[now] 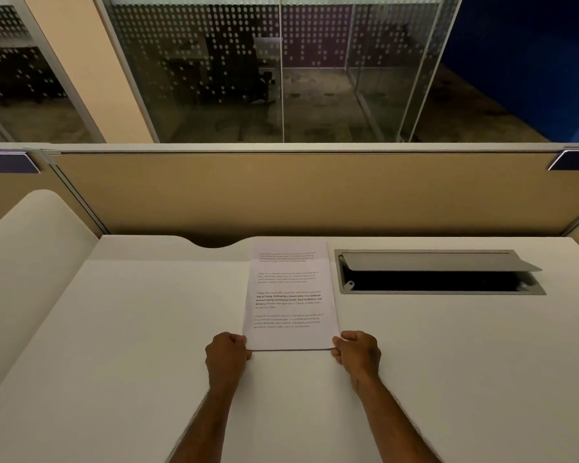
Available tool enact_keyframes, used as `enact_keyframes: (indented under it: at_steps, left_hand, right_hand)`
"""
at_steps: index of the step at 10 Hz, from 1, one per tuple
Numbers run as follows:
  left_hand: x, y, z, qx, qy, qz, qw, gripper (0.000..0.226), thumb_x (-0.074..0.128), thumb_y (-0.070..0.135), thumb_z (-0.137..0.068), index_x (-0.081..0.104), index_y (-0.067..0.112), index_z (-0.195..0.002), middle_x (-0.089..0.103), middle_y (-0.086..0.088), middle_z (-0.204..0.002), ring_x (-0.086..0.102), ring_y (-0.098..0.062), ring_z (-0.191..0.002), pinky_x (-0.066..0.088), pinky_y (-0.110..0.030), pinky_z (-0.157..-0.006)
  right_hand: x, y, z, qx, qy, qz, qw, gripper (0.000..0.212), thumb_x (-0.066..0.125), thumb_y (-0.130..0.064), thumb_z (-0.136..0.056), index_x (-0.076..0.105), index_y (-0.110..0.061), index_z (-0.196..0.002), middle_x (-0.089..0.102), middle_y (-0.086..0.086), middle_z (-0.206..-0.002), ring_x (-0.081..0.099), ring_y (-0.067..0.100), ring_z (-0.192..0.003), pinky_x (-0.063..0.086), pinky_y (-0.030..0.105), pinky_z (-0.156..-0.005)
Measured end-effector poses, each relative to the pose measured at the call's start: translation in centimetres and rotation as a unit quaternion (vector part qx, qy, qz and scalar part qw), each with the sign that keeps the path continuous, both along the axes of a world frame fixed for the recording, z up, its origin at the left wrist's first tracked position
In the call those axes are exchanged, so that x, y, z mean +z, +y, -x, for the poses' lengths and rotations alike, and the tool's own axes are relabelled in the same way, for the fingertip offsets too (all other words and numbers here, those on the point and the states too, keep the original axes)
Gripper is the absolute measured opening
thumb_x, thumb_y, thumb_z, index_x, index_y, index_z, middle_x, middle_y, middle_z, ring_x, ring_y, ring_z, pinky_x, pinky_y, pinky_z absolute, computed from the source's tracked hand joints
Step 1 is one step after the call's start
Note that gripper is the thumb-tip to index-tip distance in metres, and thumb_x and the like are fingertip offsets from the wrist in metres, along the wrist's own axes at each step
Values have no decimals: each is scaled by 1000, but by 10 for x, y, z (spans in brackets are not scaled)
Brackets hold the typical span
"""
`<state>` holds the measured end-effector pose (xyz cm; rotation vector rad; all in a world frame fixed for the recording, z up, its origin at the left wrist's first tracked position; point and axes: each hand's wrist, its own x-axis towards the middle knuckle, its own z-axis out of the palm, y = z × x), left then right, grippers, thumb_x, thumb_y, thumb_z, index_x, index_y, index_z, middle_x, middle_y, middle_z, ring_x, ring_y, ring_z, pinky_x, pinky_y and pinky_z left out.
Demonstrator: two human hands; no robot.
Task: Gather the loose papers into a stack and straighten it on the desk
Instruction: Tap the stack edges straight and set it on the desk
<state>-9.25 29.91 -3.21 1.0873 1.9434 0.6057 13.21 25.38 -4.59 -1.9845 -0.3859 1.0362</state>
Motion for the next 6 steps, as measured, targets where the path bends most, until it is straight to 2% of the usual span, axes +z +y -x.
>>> enact_keyframes:
  at_steps: [1,2,4,5,6]
  left_hand:
    - [0,3,0,-12,22,-1,1000,24,61,15,-94,59,18,-70,65,6,-53,69,-24,-75,50,-34,-79]
    - [1,4,0,-22,38,-6,999,19,59,15,-94,62,16,-75,66,5,-55,67,-21,-71,49,-33,-78]
    - [2,4,1,-35,62,-6,997,26,60,20,-93,58,20,-67,68,2,-61,67,-26,-79,49,-33,-77]
    - [2,6,8,-48,82,16,995,20,63,25,-89,68,14,-72,74,-4,-74,67,-26,-78,52,-33,-79]
    - [4,-3,16,-46,99,13,994,20,63,25,-85,72,9,-92,75,-9,-96,69,-31,-89,54,-35,-85]
  right_hand:
    - [0,0,0,1,-4,4,1000,20,71,-5,-85,64,-4,-104,72,20,-94,66,18,-58,51,20,-51]
    - [1,-1,0,2,-5,3,1000,16,71,-5,-86,62,-6,-100,72,19,-92,65,17,-57,49,18,-49]
    - [2,-1,-2,28,-28,18,999,14,71,-11,-87,66,-1,-96,73,17,-88,66,17,-58,51,18,-48]
    - [1,-3,-3,76,-67,37,994,26,69,-29,-89,69,-3,-83,74,12,-75,71,22,-62,63,36,-66]
    - [7,-12,-2,137,-185,104,968,45,61,-51,-89,66,-7,-83,74,6,-81,70,22,-71,61,35,-73]
